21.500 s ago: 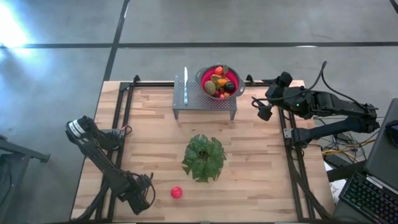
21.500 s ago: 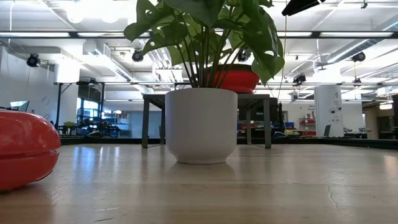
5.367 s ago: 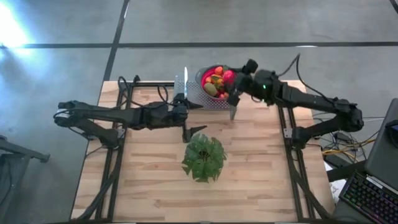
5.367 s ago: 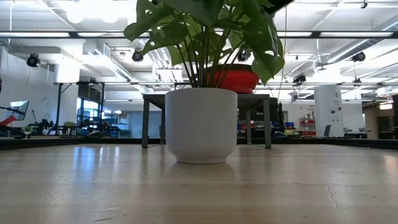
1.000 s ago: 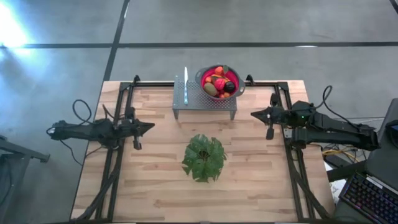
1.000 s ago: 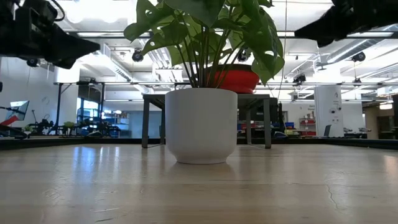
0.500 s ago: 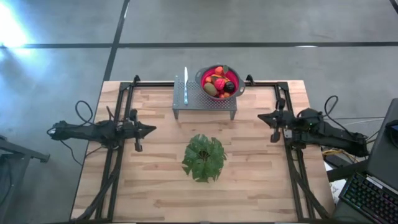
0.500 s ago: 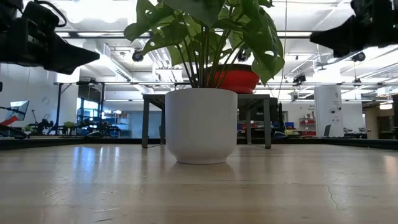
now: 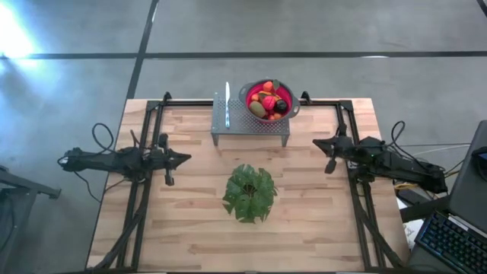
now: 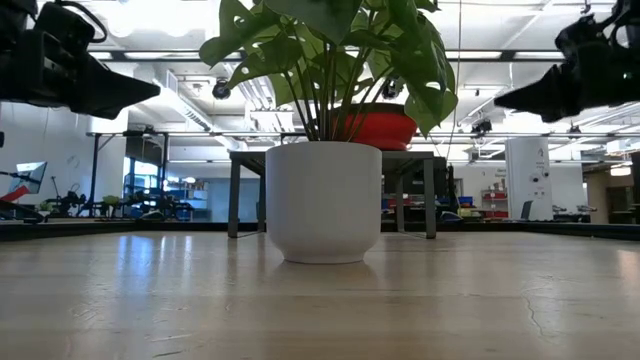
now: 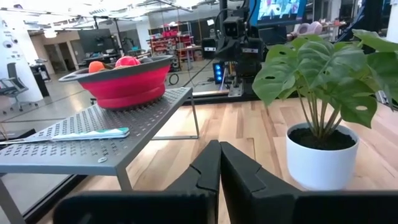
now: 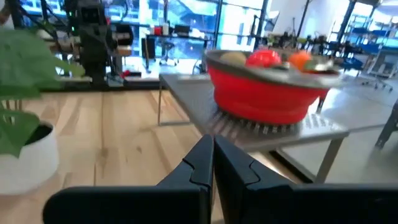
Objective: Pick & Place Fruit
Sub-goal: Return to Home Position
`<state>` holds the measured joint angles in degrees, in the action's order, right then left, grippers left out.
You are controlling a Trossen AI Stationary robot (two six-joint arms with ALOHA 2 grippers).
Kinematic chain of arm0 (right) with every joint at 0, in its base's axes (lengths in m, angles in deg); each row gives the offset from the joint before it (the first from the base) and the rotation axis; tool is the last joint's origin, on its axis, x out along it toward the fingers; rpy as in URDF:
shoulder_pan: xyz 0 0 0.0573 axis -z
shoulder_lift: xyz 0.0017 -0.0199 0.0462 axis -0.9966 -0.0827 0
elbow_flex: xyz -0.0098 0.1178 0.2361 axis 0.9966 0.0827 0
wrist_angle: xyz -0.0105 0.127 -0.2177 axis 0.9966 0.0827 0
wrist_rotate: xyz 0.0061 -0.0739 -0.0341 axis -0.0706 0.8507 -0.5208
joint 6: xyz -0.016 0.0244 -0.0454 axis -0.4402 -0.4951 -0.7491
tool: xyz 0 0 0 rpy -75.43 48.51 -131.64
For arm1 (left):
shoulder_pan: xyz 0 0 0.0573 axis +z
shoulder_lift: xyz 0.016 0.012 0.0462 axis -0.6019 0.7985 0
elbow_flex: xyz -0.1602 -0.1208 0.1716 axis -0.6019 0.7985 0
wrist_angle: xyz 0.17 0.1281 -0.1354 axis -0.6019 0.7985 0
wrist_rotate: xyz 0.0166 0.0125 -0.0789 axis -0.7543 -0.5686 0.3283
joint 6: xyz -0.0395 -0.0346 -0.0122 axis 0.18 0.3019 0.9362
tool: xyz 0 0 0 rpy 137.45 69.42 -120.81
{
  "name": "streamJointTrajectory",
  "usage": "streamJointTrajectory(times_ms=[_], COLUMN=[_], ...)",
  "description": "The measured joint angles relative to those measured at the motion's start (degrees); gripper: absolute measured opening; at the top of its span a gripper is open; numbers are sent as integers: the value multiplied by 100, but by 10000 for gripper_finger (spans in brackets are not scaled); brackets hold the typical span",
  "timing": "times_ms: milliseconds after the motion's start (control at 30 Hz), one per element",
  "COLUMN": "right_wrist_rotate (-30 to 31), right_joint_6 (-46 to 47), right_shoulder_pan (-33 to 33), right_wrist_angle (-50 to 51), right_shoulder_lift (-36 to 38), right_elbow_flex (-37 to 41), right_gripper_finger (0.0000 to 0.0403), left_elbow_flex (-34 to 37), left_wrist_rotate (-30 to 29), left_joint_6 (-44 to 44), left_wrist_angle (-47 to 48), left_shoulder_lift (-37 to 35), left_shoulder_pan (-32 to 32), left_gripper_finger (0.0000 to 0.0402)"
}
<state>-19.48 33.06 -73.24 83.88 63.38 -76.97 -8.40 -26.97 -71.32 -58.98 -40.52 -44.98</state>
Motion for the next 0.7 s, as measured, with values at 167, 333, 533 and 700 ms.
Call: streamJointTrajectory(times_ms=[167,333,533,700], right_wrist_rotate=[-85,-593,-688,-618], right_joint_6=[193,358,809,1034], right_shoulder_pan=[0,0,0,0], right_wrist_angle=[88,87,170,168], right_shoulder_lift=[-8,-50,-51,-54], right_elbow_flex=[180,232,219,216], right_gripper_finger=[8,8,8,9], left_elbow_flex=[2,3,9,11], left_wrist_rotate=[67,239,235,238], left_joint_6=[2,-2,-2,25], left_wrist_angle=[12,41,28,7], left_shoulder_lift=[4,11,13,13], left_shoulder_pan=[0,0,0,0], left_gripper_finger=[7,5,27,33])
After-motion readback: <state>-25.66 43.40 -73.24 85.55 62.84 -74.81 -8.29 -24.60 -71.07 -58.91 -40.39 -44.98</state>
